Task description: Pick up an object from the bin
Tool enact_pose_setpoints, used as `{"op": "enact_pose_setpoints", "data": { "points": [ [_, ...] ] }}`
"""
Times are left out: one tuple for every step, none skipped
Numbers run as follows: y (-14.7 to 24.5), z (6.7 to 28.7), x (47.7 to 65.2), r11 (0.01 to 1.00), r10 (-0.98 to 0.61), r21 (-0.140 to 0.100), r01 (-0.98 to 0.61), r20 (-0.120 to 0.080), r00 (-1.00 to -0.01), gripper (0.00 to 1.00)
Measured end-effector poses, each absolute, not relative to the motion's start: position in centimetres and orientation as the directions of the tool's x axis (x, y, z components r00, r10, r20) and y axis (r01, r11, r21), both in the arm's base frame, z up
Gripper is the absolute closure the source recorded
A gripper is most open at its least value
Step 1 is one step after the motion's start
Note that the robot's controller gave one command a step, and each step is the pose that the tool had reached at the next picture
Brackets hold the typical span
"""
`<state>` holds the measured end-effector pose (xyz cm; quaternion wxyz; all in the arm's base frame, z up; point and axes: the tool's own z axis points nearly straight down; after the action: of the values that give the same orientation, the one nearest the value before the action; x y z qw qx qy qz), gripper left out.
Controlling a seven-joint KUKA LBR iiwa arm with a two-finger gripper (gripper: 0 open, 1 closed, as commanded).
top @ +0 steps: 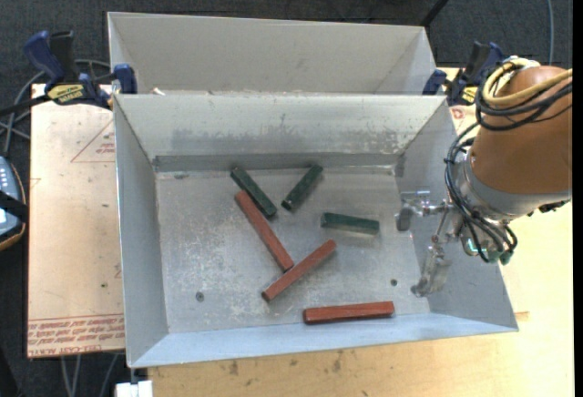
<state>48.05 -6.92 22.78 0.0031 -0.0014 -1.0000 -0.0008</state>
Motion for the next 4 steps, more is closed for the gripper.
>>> {"op": "enact_pose_setpoints", "data": {
  "points": [
    [-4.1,12.8,54.5,0.995,0.097,0.002,0.097,0.003,-0.995,0.00],
    [-4.3,13.2,54.4,0.995,0.098,0.001,0.098,-0.001,-0.995,1.00],
    [-4.3,13.2,54.4,0.995,0.098,0.000,0.098,-0.001,-0.995,0.00],
    [-2.4,6.9,59.3,1.000,-0.020,0.002,-0.020,-0.002,-1.000,0.00]
  ]
}}
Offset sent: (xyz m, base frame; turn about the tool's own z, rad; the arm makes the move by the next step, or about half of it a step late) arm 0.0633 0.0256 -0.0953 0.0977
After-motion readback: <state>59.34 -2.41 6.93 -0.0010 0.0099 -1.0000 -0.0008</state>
